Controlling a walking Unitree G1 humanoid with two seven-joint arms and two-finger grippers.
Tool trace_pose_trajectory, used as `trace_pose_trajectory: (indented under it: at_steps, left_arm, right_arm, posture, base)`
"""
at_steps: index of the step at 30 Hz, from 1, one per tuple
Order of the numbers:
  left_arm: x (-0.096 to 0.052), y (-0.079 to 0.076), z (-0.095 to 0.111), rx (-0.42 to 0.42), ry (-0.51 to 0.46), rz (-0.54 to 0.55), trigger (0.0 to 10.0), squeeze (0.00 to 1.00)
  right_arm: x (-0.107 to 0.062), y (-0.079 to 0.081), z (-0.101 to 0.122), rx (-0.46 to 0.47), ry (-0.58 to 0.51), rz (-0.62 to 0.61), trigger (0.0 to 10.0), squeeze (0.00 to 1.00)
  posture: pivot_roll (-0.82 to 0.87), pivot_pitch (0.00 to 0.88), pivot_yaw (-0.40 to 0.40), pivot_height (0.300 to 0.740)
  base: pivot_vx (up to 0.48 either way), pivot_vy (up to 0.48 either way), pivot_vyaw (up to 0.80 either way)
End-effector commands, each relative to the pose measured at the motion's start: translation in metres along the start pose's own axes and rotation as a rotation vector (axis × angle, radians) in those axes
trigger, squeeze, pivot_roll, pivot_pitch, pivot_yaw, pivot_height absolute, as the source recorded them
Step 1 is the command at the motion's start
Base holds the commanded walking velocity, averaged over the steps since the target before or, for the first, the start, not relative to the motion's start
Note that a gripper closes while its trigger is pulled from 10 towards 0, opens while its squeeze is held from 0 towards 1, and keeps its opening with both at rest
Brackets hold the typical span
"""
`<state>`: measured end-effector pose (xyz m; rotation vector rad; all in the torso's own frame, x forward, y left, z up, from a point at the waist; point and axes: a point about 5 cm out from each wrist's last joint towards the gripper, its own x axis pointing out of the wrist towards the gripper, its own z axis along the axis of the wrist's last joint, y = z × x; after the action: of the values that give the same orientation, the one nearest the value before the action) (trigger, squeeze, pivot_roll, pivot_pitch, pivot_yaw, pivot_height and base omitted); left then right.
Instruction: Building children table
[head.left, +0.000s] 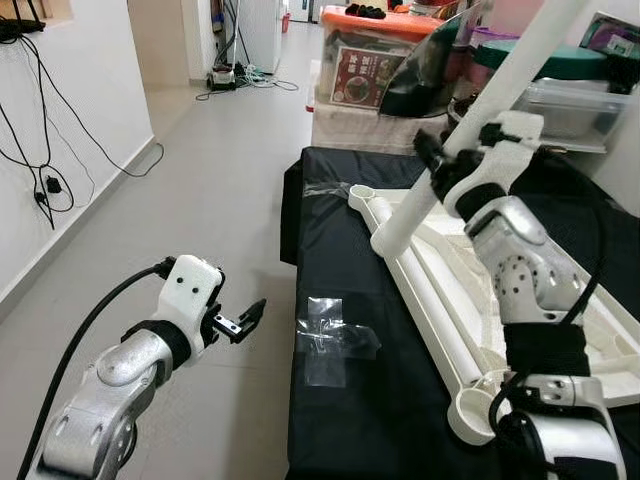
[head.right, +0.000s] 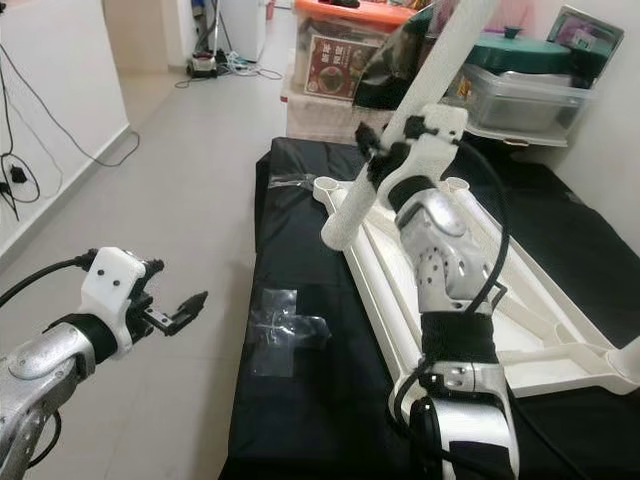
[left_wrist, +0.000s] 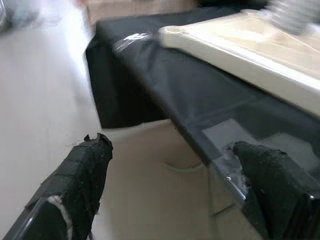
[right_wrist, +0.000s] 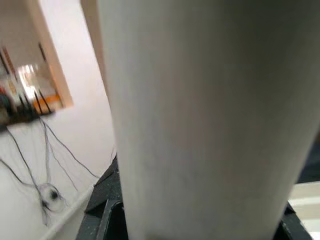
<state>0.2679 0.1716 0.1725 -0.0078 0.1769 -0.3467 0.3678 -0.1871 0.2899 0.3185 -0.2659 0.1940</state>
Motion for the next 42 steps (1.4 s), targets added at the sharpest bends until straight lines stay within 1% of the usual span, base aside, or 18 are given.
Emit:
trace_pose_trajectory:
  at_steps: [1, 2, 3, 4, 6, 7, 10, 11, 13, 20, 24, 25, 26, 34, 37, 38, 39, 42]
  left_arm:
    - [0.000, 0.007, -0.005, -0.086, 0.024, 0.022, 10.0, 0.00]
    - [0.000, 0.010, -0.006, -0.164, 0.002, 0.034, 10.0, 0.00]
    - [0.001, 0.014, -0.008, -0.188, 0.016, 0.056, 10.0, 0.00]
    - [0.000, 0.015, -0.008, -0.220, -0.035, 0.046, 10.0, 0.00]
    - [0.000, 0.015, -0.008, -0.220, -0.035, 0.046, 10.0, 0.00]
    - [-0.002, 0.016, -0.007, -0.235, -0.070, 0.037, 10.0, 0.00]
    - [-0.003, 0.017, -0.008, -0.206, -0.068, 0.054, 10.0, 0.00]
    - [-0.005, 0.017, -0.007, -0.186, -0.091, 0.045, 10.0, 0.00]
    - [-0.005, 0.017, -0.007, -0.186, -0.091, 0.045, 10.0, 0.00]
    - [-0.007, 0.008, -0.002, -0.201, -0.122, 0.018, 10.0, 0.00]
    - [-0.007, 0.007, -0.003, -0.195, -0.122, 0.017, 10.0, 0.00]
    - [-0.007, 0.006, -0.004, -0.191, -0.120, 0.017, 10.0, 0.00]
    - [-0.006, 0.006, -0.005, -0.190, -0.119, 0.019, 10.0, 0.00]
    - [-0.003, 0.004, -0.007, -0.189, -0.121, 0.020, 10.0, 0.00]
    - [-0.003, 0.005, -0.008, -0.186, -0.120, 0.023, 10.0, 0.00]
    - [-0.002, 0.005, -0.008, -0.185, -0.119, 0.027, 10.0, 0.00]
    - [-0.002, 0.005, -0.008, -0.185, -0.119, 0.030, 10.0, 0.00]
    - [-0.002, 0.005, -0.009, -0.182, -0.119, 0.035, 10.0, 0.00]
  right_arm:
    - [0.002, -0.001, 0.008, 0.045, -0.024, 0.002, 0.0, 0.00]
    - [0.002, -0.001, 0.009, 0.071, -0.025, 0.011, 0.0, 0.00]
    - [0.002, 0.000, 0.009, 0.093, -0.021, 0.024, 0.0, 0.00]
    - [0.001, 0.001, 0.007, 0.125, -0.006, 0.042, 0.0, 0.00]
    - [0.001, 0.001, 0.007, 0.125, -0.006, 0.042, 0.0, 0.00]
    - [0.001, 0.002, 0.006, 0.145, 0.003, 0.054, 0.0, 0.00]
    - [0.001, 0.004, 0.004, 0.149, 0.012, 0.064, 0.0, 0.00]
    - [0.001, 0.005, 0.002, 0.161, 0.019, 0.069, 0.0, 0.00]
    - [0.001, 0.005, 0.002, 0.161, 0.019, 0.069, 0.0, 0.00]
    - [-0.001, 0.018, -0.011, 0.195, 0.067, 0.120, 0.0, 0.00]
    - [-0.002, 0.021, -0.015, 0.199, 0.086, 0.130, 0.0, 0.00]
    - [-0.003, 0.024, -0.018, 0.203, 0.113, 0.139, 0.9, 0.00]
    - [-0.002, 0.024, -0.021, 0.182, 0.141, 0.131, 10.0, 0.00]
    - [0.000, 0.024, -0.021, 0.104, 0.191, 0.081, 10.0, 0.00]
    - [0.001, 0.027, -0.022, 0.130, 0.221, 0.087, 10.0, 0.00]
    - [0.002, 0.030, -0.023, 0.154, 0.265, 0.095, 10.0, 0.00]
    - [0.004, 0.031, -0.021, 0.167, 0.243, 0.085, 10.0, 0.00]
    - [0.005, 0.034, -0.018, 0.134, 0.205, 0.086, 10.0, 0.00]
  posture:
    - [0.11, 0.000, -0.106, 0.740]
    - [0.11, 0.000, -0.106, 0.740]
    - [0.10, 0.000, -0.102, 0.740]
    - [0.10, 0.000, -0.102, 0.740]
    - [0.10, 0.000, -0.102, 0.740]
    - [0.10, 0.000, -0.102, 0.740]
    - [0.10, 0.000, -0.102, 0.740]
    - [0.10, 0.000, -0.104, 0.740]
    - [0.10, 0.000, -0.104, 0.740]
    - [0.10, 0.000, -0.109, 0.740]
    - [0.10, 0.000, -0.111, 0.740]
    - [0.10, 0.000, -0.111, 0.740]
    - [0.10, 0.000, -0.110, 0.740]
    - [0.09, 0.000, -0.108, 0.740]
    - [0.09, 0.000, -0.107, 0.740]
    - [0.09, 0.000, -0.107, 0.740]
    - [0.09, 0.000, -0.108, 0.740]
    - [0.09, 0.000, -0.106, 0.740]
  base:
    - [0.000, 0.000, 0.00]
    - [0.000, 0.000, 0.00]
    - [0.000, 0.000, 0.00]
    - [0.000, 0.000, 0.00]
    - [0.000, 0.000, 0.00]
    - [0.000, 0.000, 0.00]
    - [0.000, 0.000, 0.00]
    - [0.000, 0.000, 0.00]
    - [0.000, 0.000, 0.00]
    - [0.000, 0.000, 0.00]
    - [0.000, 0.000, 0.00]
    - [0.000, 0.000, 0.00]
    - [0.000, 0.000, 0.00]
    - [0.000, 0.000, 0.00]
    - [0.000, 0.000, 0.00]
    - [0.000, 0.000, 0.00]
    - [0.000, 0.000, 0.00]
    - [0.000, 0.000, 0.00]
